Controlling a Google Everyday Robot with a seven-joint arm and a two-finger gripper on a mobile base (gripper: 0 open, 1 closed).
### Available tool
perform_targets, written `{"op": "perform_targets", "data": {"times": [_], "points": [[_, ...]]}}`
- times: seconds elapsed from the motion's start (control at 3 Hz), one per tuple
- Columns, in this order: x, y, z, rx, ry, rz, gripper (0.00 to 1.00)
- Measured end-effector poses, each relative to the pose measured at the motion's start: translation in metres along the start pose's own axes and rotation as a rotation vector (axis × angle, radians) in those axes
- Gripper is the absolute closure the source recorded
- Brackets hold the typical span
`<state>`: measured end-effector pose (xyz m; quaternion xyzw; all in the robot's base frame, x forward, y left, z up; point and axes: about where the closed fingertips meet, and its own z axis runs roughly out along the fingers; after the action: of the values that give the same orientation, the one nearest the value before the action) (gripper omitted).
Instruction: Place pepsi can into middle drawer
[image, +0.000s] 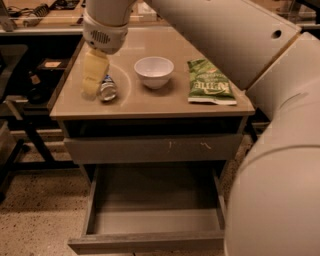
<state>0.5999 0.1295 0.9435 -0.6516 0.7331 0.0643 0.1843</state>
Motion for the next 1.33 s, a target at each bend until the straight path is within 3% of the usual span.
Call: {"op": "perform_targets", "data": {"times": [0.33, 0.67, 1.33], "points": [[-0.021, -0.044, 0.032, -0.038, -0.022, 0.037, 0.00], [-0.021, -0.044, 0.032, -0.038, -0.022, 0.037, 0.00], [-0.030, -0.060, 0.074, -0.092, -0.033, 0.076, 0.00]]}}
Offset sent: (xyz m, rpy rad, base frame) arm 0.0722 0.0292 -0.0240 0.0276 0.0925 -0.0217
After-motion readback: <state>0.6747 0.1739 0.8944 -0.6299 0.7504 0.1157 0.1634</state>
